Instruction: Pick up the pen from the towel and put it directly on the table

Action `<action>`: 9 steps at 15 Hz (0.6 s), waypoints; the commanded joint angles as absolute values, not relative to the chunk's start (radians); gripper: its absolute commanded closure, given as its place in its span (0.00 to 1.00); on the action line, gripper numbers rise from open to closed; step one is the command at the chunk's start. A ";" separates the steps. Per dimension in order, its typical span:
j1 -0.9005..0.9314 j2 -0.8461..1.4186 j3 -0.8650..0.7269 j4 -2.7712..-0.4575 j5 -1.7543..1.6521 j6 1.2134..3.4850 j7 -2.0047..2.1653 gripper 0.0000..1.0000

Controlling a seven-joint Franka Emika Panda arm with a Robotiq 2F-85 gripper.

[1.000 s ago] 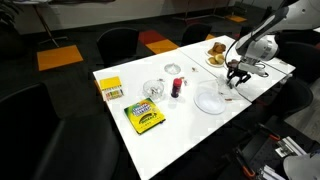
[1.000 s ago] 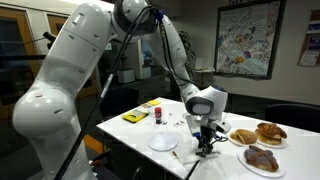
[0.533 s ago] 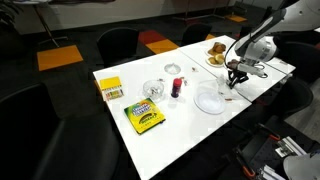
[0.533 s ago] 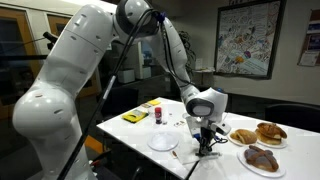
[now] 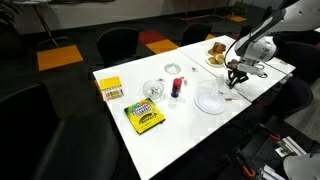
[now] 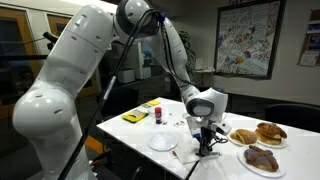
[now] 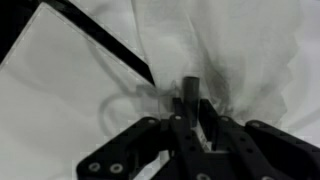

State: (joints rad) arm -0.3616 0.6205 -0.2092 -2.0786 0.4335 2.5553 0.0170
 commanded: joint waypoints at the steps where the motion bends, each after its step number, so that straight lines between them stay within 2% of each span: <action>1: -0.381 0.639 -0.195 -2.059 0.413 2.561 0.037 0.51; 2: -0.381 0.639 -0.195 -2.059 0.413 2.561 0.039 0.51; 3: -0.381 0.640 -0.195 -2.059 0.412 2.562 0.040 0.58; 4: -0.381 0.640 -0.195 -2.060 0.412 2.562 0.040 0.77; 5: -0.380 0.641 -0.196 -2.060 0.411 2.562 0.041 0.78; 7: -0.380 0.642 -0.196 -2.061 0.411 2.563 0.042 0.93; 9: -0.380 0.644 -0.196 -2.061 0.411 2.564 0.043 1.00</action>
State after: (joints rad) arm -0.3616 0.6254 -0.2092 -2.0780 0.4305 2.5553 0.0238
